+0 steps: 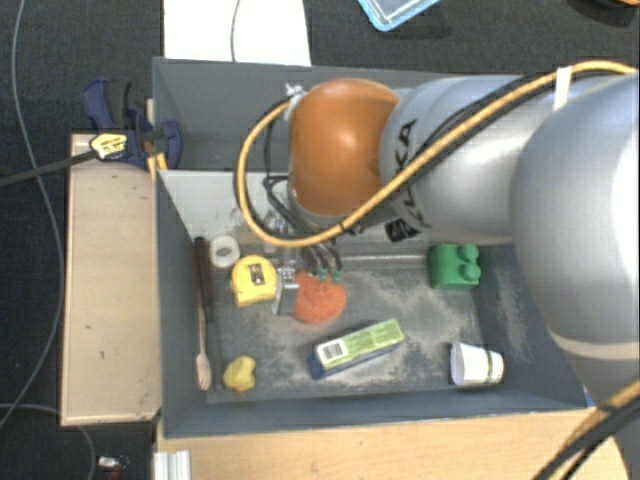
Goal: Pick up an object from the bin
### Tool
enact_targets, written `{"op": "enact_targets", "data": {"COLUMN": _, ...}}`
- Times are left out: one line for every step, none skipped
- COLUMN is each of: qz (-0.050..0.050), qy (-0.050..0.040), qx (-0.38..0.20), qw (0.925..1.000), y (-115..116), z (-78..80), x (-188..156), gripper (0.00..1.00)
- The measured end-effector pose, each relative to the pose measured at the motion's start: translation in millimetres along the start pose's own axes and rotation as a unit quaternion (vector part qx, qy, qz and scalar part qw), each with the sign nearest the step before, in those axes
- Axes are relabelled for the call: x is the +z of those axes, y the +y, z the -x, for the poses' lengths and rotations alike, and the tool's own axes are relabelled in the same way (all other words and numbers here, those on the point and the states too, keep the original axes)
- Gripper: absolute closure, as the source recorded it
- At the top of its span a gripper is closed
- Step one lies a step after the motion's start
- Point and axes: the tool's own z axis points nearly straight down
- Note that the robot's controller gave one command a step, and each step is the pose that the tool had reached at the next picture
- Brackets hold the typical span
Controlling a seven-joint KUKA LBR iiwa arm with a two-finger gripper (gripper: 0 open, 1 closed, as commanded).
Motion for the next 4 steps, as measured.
{"op": "enact_targets", "data": {"qz": 0.001, "qy": -0.0037, "qx": 0.002, "qw": 1.0000, "y": -1.5, "z": 1.6, "x": -4.7, "gripper": 0.00}}
{"op": "enact_targets", "data": {"qz": 0.000, "qy": -0.0026, "qx": -0.008, "qw": 1.0000, "y": -75.6, "z": -40.7, "x": 24.3, "gripper": 0.00}}
{"op": "enact_targets", "data": {"qz": 0.004, "qy": -0.0123, "qx": 0.018, "qw": 0.9997, "y": -72.7, "z": -28.6, "x": 75.4, "gripper": 0.00}}
{"op": "enact_targets", "data": {"qz": 0.002, "qy": -0.0137, "qx": 0.011, "qw": 0.9998, "y": -102.5, "z": -4.8, "x": 83.2, "gripper": 1.00}}
